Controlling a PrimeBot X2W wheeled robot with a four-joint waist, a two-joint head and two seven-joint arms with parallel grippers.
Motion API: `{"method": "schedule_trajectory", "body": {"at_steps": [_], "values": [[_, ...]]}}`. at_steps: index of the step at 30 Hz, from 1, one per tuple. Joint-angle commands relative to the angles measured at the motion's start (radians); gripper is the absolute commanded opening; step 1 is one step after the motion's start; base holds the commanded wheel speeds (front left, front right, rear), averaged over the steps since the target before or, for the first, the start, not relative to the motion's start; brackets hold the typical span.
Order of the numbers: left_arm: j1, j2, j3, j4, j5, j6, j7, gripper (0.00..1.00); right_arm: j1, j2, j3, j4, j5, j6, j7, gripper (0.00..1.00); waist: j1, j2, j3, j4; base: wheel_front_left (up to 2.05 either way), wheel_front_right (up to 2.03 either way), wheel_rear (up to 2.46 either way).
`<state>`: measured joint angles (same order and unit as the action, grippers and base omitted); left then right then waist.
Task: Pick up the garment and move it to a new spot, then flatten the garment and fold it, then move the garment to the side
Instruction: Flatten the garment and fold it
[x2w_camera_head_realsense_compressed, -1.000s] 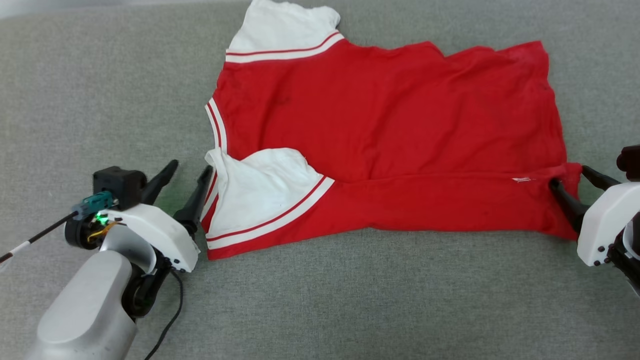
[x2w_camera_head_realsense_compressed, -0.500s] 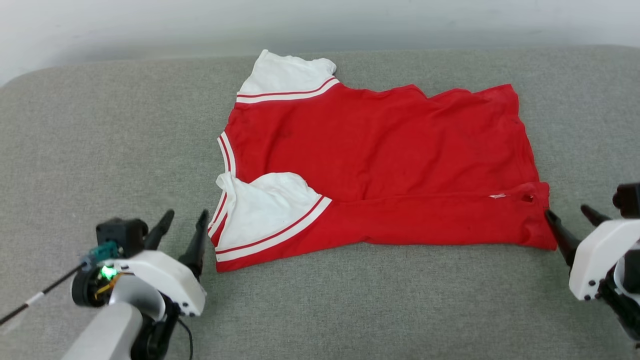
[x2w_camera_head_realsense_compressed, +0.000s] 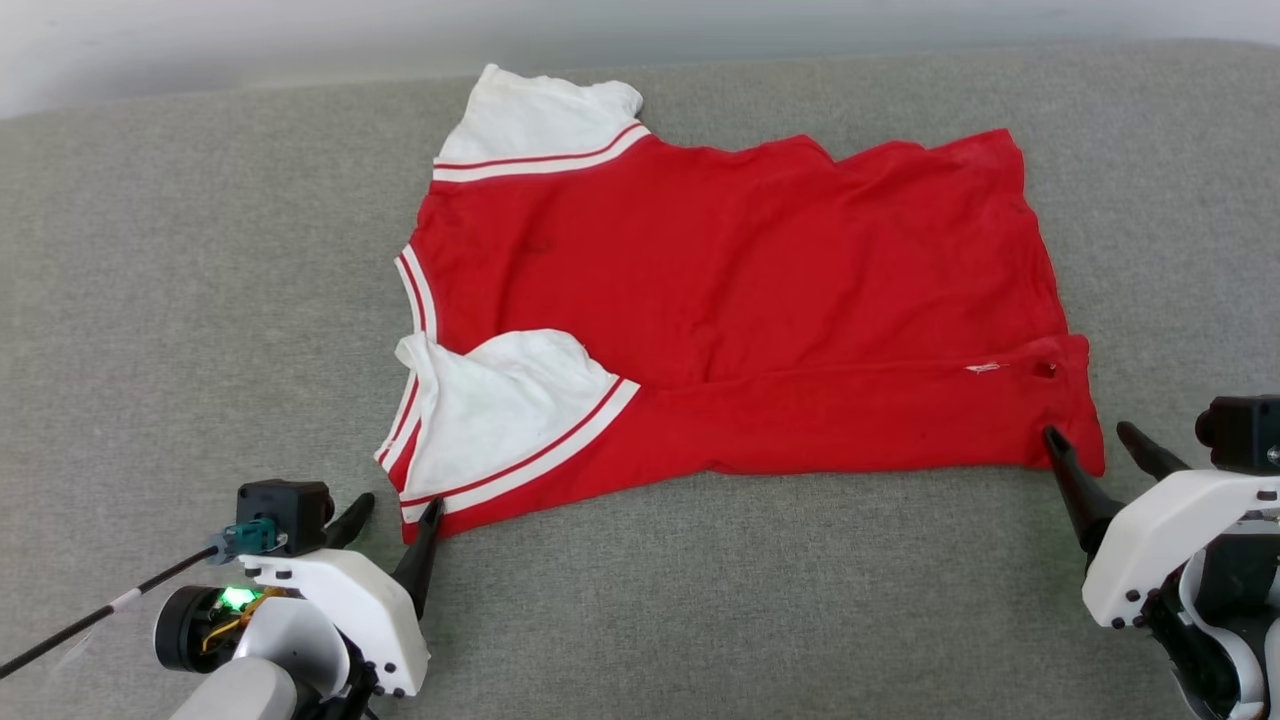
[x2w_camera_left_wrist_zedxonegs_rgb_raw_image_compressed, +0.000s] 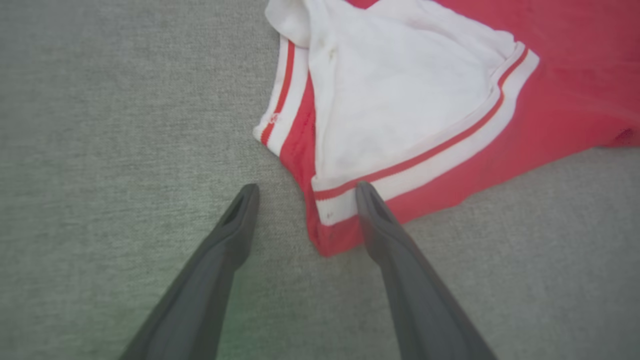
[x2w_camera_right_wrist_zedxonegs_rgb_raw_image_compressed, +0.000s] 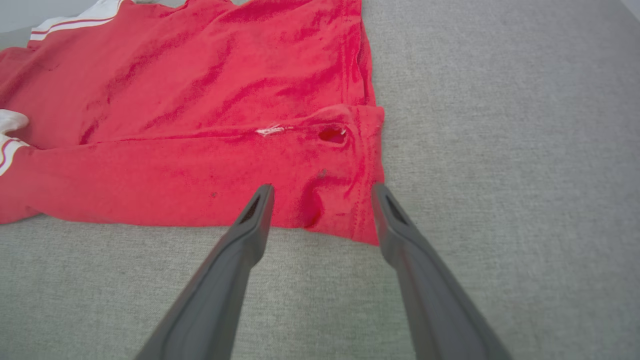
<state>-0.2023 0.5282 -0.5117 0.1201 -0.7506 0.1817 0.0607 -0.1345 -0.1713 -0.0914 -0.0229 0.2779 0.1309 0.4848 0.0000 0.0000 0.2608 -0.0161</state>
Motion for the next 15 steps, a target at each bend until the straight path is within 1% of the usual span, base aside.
{"method": "schedule_trajectory", "body": {"at_steps": [1, 5, 9, 10, 11, 13, 15], "values": [[0.001, 0.008, -0.006, -0.004, 0.006, 0.011, 0.018, 1.0, 0.01, 0.009, -0.006, -0.02, -0.007, 0.0, 0.002, 1.0, 0.0, 0.0, 0.018, -0.009, 0.0, 0.0, 0.0], [-0.003, 0.021, -0.026, 0.02, 0.021, 0.035, 0.068, 1.0, 0.01, 0.015, -0.01, -0.042, -0.02, 0.0, -0.002, 1.0, 0.0, 0.0, 0.038, -0.017, 0.0, 0.0, 0.0], [-0.001, 0.021, -0.045, 0.042, 0.025, 0.041, 0.101, 1.0, 0.007, 0.016, -0.01, -0.054, -0.028, 0.0, -0.005, 1.0, 0.0, 0.0, 0.048, -0.022, 0.0, 0.0, 0.0], [0.002, 0.02, -0.057, 0.049, 0.021, 0.034, 0.117, 0.45, 0.006, 0.015, -0.008, -0.057, -0.033, 0.0, -0.006, 1.0, 0.0, 0.0, 0.051, -0.023, 0.0, 0.0, 0.0], [0.005, 0.021, -0.068, 0.054, 0.019, 0.028, 0.133, 0.0, 0.005, 0.014, -0.006, -0.058, -0.037, 0.0, -0.006, 1.0, 0.0, 0.0, 0.053, -0.024, 0.0, 0.0, 0.0], [0.008, 0.022, -0.086, 0.057, 0.018, 0.01, 0.153, 0.0, 0.005, 0.004, 0.0, -0.06, -0.047, 0.0, 0.001, 1.0, 0.0, 0.0, 0.055, -0.025, 0.0, 0.0, 0.0], [0.002, 0.02, -0.09, 0.053, 0.015, 0.004, 0.153, 0.0, 0.004, -0.006, -0.001, -0.056, -0.056, 0.0, 0.009, 1.0, 0.0, 0.0, 0.051, -0.021, 0.0, 0.0, 0.0]]}}
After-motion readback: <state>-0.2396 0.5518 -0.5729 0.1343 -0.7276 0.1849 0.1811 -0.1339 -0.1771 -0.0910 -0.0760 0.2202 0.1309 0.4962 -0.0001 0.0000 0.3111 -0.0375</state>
